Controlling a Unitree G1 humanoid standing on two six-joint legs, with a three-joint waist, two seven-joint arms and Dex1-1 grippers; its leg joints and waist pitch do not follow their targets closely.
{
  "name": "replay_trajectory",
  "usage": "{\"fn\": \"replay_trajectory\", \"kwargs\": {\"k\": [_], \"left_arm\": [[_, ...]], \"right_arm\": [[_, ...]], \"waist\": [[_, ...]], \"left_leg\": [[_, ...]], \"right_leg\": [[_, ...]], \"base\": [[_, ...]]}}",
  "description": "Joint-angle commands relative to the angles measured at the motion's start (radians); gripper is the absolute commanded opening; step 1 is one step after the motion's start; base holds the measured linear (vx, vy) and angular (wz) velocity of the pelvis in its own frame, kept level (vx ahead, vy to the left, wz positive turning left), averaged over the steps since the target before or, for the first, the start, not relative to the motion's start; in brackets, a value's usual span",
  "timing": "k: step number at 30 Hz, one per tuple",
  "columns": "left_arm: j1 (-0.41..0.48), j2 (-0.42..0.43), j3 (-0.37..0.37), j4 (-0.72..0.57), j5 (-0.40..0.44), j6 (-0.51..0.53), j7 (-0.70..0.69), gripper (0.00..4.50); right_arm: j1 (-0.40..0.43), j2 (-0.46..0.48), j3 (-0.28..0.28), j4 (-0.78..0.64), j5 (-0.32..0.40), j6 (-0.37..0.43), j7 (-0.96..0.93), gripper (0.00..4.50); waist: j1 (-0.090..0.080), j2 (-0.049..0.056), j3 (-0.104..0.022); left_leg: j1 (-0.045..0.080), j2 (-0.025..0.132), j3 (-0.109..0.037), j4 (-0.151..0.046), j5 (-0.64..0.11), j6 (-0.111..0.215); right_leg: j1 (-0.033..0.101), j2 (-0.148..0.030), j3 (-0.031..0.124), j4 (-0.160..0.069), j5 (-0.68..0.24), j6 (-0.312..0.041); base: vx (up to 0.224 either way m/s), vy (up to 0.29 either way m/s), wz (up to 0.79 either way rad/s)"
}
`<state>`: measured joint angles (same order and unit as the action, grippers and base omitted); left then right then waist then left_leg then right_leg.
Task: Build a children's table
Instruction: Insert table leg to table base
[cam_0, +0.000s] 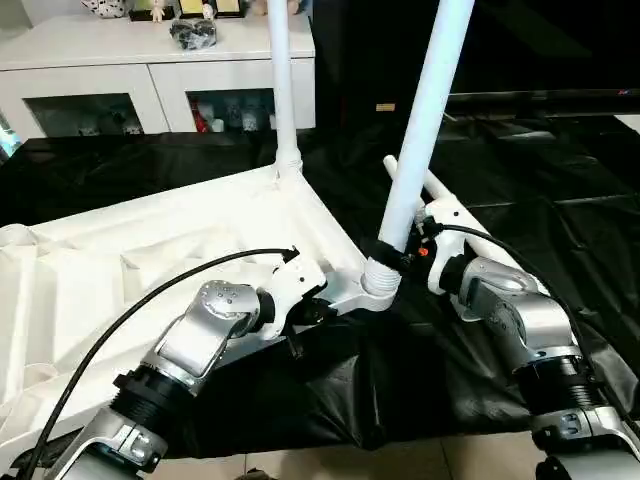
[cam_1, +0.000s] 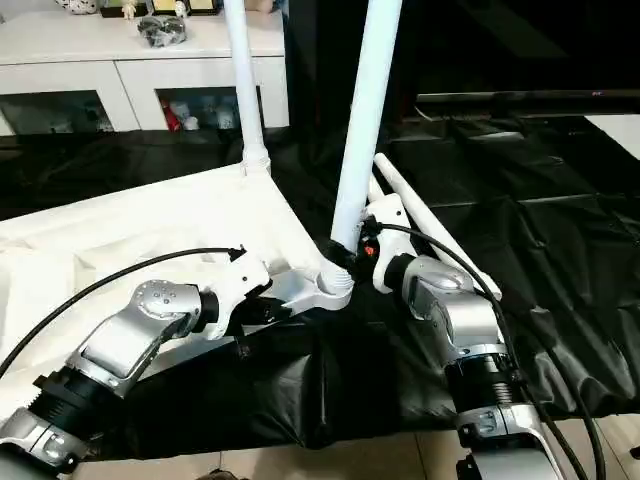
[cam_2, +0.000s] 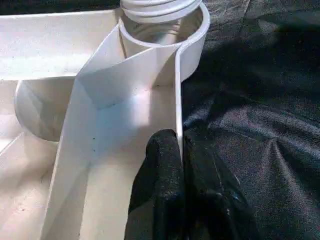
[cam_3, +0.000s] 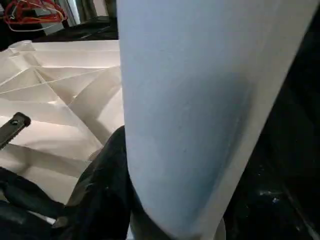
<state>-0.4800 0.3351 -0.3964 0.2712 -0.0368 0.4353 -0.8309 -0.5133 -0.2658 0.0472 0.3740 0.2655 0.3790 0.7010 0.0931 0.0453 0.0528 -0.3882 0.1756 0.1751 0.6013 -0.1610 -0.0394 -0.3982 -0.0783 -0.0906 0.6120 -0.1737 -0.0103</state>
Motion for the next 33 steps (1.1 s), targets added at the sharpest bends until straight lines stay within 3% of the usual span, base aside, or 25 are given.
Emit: {"fn": "replay_trajectory", "kwargs": {"k": [1, 14, 18, 24, 26, 29, 33], "left_arm": [[-0.018, -0.005, 0.023, 0.009, -0.002, -0.023, 0.004, 0.0], [-0.052, -0.016, 0.024, 0.05, 0.008, -0.04, 0.0, 0.0], [-0.054, -0.016, 0.026, 0.045, 0.004, -0.033, -0.011, 0.0], [-0.057, -0.015, 0.031, 0.042, 0.003, -0.031, -0.009, 0.0], [-0.059, -0.016, 0.032, 0.043, 0.002, -0.031, -0.01, 0.0], [-0.063, -0.02, 0.033, 0.049, 0.004, -0.034, -0.009, 0.0], [-0.069, -0.023, 0.032, 0.056, 0.008, -0.037, -0.008, 0.0]], "right_arm": [[-0.002, 0.0, 0.021, 0.026, -0.006, 0.009, 0.017, 1.91], [-0.012, 0.016, 0.005, 0.092, -0.014, -0.028, 0.021, 1.91], [-0.01, 0.026, -0.025, 0.135, 0.0, -0.049, 0.011, 1.91], [0.029, 0.042, -0.069, 0.148, 0.044, -0.061, 0.023, 1.91], [0.043, 0.05, -0.081, 0.156, 0.057, -0.071, 0.023, 1.91], [0.085, 0.069, -0.095, 0.157, 0.064, -0.097, 0.021, 1.91], [0.131, 0.076, -0.088, 0.137, 0.052, -0.123, 0.01, 1.91]], "waist": [[0.003, -0.022, -0.064], [0.003, -0.02, -0.063], [0.002, -0.02, -0.063], [0.004, -0.019, -0.064], [0.004, -0.013, -0.063], [0.004, -0.014, -0.062], [0.006, -0.013, -0.061]], "left_leg": [[0.02, 0.049, -0.022, -0.072, -0.282, 0.014], [0.024, 0.048, -0.024, -0.072, -0.311, 0.008], [0.025, 0.049, -0.025, -0.073, -0.323, 0.006], [0.024, 0.051, -0.025, -0.075, -0.319, 0.011], [0.025, 0.05, -0.026, -0.075, -0.327, 0.009], [0.027, 0.051, -0.025, -0.076, -0.345, 0.007], [0.027, 0.052, -0.027, -0.079, -0.356, 0.003]], "right_leg": [[0.039, -0.081, 0.051, -0.098, -0.433, -0.126], [0.033, -0.083, 0.048, -0.107, -0.487, -0.114], [0.033, -0.084, 0.048, -0.108, -0.497, -0.111], [0.033, -0.084, 0.049, -0.106, -0.468, -0.122], [0.033, -0.084, 0.049, -0.106, -0.475, -0.124], [0.03, -0.085, 0.049, -0.112, -0.496, -0.116], [0.031, -0.084, 0.049, -0.112, -0.499, -0.113]], "base": [[0.0, 0.0, 0.0], [0.0, 0.0, 0.0], [0.0, 0.0, 0.0], [0.0, 0.0, 0.0], [0.0, 0.0, 0.0], [0.0, 0.0, 0.0], [0.0, 0.0, 0.0]]}}
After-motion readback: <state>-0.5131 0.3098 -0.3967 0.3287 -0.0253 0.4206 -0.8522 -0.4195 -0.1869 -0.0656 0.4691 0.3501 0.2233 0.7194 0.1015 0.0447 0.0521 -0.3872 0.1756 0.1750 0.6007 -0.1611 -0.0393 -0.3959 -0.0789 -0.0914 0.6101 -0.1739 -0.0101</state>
